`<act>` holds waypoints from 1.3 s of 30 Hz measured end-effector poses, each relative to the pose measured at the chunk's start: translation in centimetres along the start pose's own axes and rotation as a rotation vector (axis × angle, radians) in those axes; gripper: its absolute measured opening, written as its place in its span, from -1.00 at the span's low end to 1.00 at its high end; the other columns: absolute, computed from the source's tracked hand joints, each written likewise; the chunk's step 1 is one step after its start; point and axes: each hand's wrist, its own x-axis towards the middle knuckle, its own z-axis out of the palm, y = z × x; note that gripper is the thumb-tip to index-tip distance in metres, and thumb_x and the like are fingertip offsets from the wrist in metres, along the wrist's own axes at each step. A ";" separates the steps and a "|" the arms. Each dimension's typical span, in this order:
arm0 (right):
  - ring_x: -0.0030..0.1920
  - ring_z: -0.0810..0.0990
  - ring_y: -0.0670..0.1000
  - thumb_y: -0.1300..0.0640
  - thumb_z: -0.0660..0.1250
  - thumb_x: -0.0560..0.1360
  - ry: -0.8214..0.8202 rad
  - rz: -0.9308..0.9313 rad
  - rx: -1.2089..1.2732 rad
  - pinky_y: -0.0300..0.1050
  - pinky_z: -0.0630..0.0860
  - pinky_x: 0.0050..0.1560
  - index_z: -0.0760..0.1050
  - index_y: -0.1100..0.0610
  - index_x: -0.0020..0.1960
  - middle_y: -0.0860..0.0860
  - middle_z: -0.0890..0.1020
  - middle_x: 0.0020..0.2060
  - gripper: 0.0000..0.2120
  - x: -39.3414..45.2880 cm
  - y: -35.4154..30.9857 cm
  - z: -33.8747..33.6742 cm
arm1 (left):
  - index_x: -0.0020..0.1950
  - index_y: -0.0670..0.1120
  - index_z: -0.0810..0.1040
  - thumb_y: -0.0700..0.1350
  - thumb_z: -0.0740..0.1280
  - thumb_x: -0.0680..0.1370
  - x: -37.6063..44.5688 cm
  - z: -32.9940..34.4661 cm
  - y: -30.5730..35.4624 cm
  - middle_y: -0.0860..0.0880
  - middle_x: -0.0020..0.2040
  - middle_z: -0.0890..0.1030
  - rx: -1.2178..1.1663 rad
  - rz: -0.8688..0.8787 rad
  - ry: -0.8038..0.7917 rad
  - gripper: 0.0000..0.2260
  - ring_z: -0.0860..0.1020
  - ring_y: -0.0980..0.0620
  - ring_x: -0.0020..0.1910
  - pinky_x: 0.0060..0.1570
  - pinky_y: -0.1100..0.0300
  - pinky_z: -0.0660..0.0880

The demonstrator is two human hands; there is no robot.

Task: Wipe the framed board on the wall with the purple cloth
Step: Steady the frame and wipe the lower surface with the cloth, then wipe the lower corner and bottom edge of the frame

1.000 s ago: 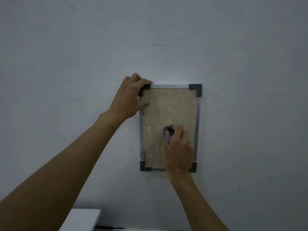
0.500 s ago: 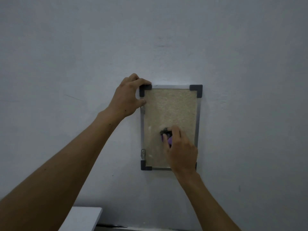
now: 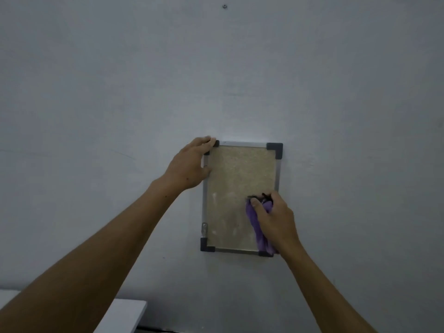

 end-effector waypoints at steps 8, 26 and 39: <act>-0.16 0.64 0.06 -0.01 0.20 0.65 -0.209 0.499 0.549 -0.04 0.55 -0.05 0.67 0.07 -0.32 0.14 0.70 -0.14 -0.55 -0.5 -3.9 -1.1 | 0.28 -0.14 0.57 -0.03 0.31 0.63 -6.2 0.5 3.6 -0.10 0.21 0.62 -0.330 -0.274 -0.122 -0.71 0.61 0.04 0.09 0.01 0.22 0.54; 0.01 0.73 0.10 -0.27 0.07 0.65 -0.670 0.457 0.492 0.14 0.64 0.12 0.40 0.08 0.29 0.09 0.72 0.07 -0.53 -1.9 -8.8 -5.0 | 0.12 -0.10 0.57 -0.03 0.25 0.66 -10.2 3.6 5.3 -0.15 0.01 0.65 -0.944 -0.705 -0.115 -0.82 0.62 -0.09 -0.03 0.00 0.02 0.58; 0.10 0.48 0.12 0.13 0.32 0.55 -0.056 -0.434 -0.553 0.11 0.57 0.04 0.41 0.20 0.23 0.14 0.44 0.15 -0.71 9.3 -7.9 -6.3 | 0.00 0.08 0.58 -0.22 0.16 0.66 -6.8 3.1 -0.3 0.10 -0.05 0.60 -0.660 -0.445 0.054 -0.74 0.57 0.04 -0.06 -0.17 0.25 0.49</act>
